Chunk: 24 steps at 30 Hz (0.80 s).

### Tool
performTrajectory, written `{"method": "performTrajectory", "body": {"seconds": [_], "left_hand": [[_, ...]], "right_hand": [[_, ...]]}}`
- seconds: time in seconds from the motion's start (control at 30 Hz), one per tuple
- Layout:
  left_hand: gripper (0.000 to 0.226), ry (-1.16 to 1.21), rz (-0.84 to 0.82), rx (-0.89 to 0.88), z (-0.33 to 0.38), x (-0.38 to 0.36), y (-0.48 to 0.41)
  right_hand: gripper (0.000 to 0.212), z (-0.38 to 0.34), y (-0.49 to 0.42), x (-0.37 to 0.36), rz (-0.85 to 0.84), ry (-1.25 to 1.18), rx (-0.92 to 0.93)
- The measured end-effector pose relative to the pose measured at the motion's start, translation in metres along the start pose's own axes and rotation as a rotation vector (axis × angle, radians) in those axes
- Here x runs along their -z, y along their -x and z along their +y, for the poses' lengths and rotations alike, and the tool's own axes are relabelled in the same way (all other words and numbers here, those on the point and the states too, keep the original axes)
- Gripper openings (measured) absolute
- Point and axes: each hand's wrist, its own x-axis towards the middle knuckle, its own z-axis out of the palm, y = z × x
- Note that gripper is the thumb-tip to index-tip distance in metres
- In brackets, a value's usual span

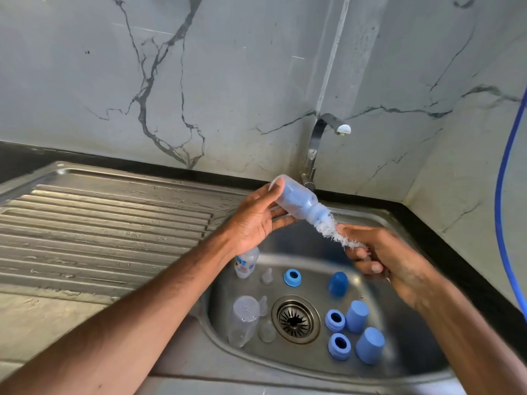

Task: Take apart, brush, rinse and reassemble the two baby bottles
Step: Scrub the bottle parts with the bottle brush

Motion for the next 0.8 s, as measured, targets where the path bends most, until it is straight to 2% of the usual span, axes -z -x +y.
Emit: {"method": "performTrajectory", "body": {"seconds": [0.13, 0.2, 0.27, 0.37, 0.47, 0.6, 0.7, 0.8], "left_hand": [[0.080, -0.010, 0.075, -0.025, 0.009, 0.016, 0.002], [0.073, -0.076, 0.034, -0.006, 0.004, 0.013, 0.004], [0.059, -0.128, 0.004, 0.009, -0.002, 0.006, 0.002], [0.042, -0.096, 0.067, -0.010, -0.002, 0.010, 0.001], [0.045, -0.105, 0.069, 0.012, -0.003, 0.014, 0.000], [0.042, -0.134, 0.034, 0.056, -0.015, 0.002, -0.001], [0.040, -0.186, 0.199, 0.060, -0.017, 0.010, -0.001], [0.059, -0.251, 0.334, 0.119, -0.023, 0.011, -0.003]], "right_hand": [[0.035, -0.009, 0.011, 0.015, -0.019, 0.236, 0.148], [0.026, -0.008, 0.010, 0.008, 0.057, 0.484, 0.289], [0.028, -0.005, 0.006, 0.001, 0.141, 0.673, 0.407], [0.029, -0.011, 0.011, 0.013, 0.141, 0.721, 0.431], [0.026, -0.015, 0.013, 0.025, 0.094, 0.701, 0.409], [0.031, -0.004, 0.005, 0.006, 0.172, 0.728, 0.435], [0.030, -0.013, 0.012, 0.021, 0.153, 0.790, 0.401], [0.032, -0.013, 0.015, 0.019, 0.232, 0.906, 0.430]]}}
